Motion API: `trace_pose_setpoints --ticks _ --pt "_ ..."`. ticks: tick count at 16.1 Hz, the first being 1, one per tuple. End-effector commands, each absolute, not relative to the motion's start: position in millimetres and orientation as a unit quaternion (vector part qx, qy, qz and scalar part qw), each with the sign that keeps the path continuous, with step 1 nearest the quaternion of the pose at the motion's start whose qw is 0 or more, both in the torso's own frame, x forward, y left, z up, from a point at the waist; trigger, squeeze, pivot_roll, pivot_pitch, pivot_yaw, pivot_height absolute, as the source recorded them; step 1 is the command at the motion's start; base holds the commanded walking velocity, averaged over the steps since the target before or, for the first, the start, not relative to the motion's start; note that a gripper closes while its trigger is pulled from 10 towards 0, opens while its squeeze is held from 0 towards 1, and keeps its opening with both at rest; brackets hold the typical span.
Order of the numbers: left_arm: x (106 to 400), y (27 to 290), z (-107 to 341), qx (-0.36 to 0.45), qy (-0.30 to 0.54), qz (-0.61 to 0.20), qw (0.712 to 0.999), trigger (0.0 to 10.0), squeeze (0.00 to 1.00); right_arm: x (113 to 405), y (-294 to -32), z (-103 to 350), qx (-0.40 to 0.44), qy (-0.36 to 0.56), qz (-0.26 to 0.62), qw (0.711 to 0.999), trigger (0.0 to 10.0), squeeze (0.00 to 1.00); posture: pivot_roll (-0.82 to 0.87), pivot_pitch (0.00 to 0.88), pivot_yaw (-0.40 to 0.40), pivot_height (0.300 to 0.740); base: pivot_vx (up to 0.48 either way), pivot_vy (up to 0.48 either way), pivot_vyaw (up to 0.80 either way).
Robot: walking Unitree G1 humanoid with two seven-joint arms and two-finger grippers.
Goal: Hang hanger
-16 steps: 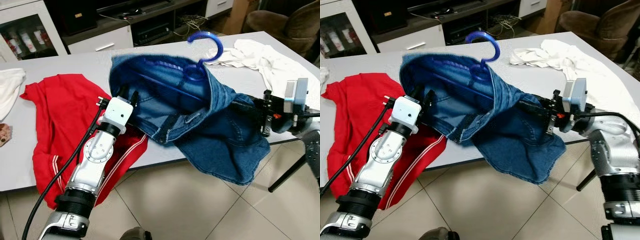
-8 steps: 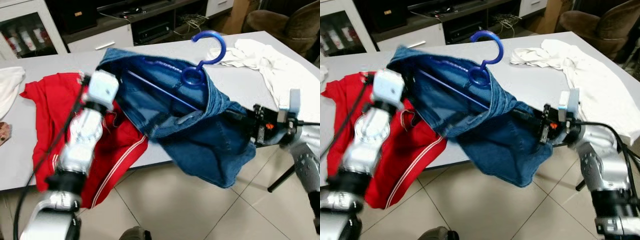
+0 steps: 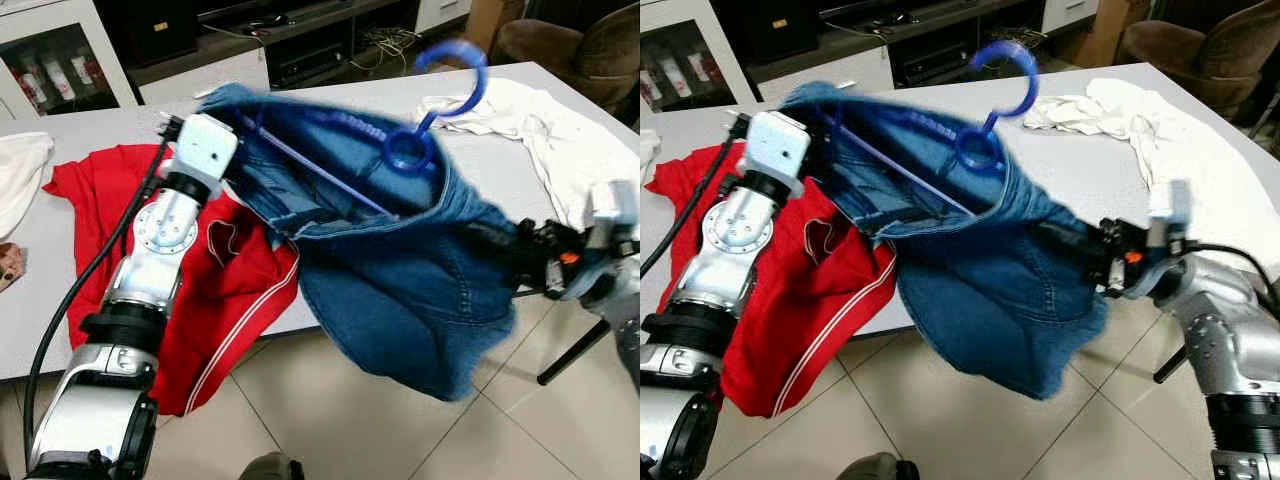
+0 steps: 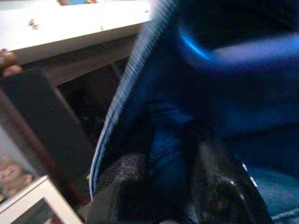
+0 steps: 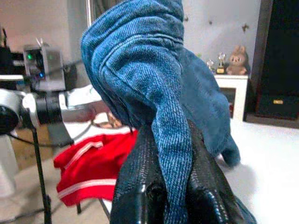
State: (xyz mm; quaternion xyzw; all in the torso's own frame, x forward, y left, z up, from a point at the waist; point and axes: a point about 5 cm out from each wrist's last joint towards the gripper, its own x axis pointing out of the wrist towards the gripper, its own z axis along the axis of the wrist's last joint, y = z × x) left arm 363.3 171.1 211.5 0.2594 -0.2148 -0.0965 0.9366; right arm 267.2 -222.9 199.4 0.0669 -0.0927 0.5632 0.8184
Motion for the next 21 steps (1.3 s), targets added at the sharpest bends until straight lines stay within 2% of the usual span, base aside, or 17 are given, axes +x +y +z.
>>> trace_pose_setpoints --ticks 1,6,10,11,12,17,20,21 --pt "366 177 207 0.267 -0.197 -0.102 0.938 10.0 0.0 261 -224 211 0.077 -0.12 0.583 0.8 10.0 0.0 -0.04 0.0 0.094 0.736 0.0 0.0 0.0" --pt "370 172 215 0.289 -0.208 -0.148 0.923 10.0 0.0 256 -221 210 0.064 -0.094 0.619 0.777 10.0 0.0 -0.03 0.0 0.094 0.736 0.0 0.0 0.0" --pt "374 159 220 0.299 -0.229 -0.158 0.913 10.0 0.0 252 -201 203 0.072 -0.069 0.661 0.744 10.0 0.0 -0.03 0.0 0.088 0.736 0.0 0.0 0.0" --pt "374 156 223 0.302 -0.236 -0.16 0.909 10.0 0.0 252 -199 197 0.061 -0.055 0.661 0.746 10.0 0.0 -0.03 0.0 0.088 0.736 0.0 0.0 0.0" --pt "374 153 229 0.297 -0.25 -0.162 0.907 10.0 0.0 259 -206 195 0.08 -0.055 0.638 0.764 10.0 0.0 -0.03 0.0 0.088 0.736 0.0 0.0 0.0" --pt "375 162 228 0.318 -0.247 -0.169 0.9 10.0 0.0 261 -216 207 0.108 -0.082 0.626 0.768 10.0 0.0 -0.03 0.0 0.092 0.736 0.0 0.0 0.0" --pt "372 151 224 0.298 -0.258 -0.183 0.901 10.0 0.0 280 -218 222 0.158 -0.156 0.559 0.799 10.0 0.0 -0.04 0.0 0.095 0.736 0.0 0.0 0.0" --pt "369 143 216 0.288 -0.254 -0.196 0.902 10.0 0.0 285 -213 230 0.18 -0.183 0.547 0.796 10.0 0.0 -0.04 0.0 0.096 0.736 0.0 0.0 0.0"
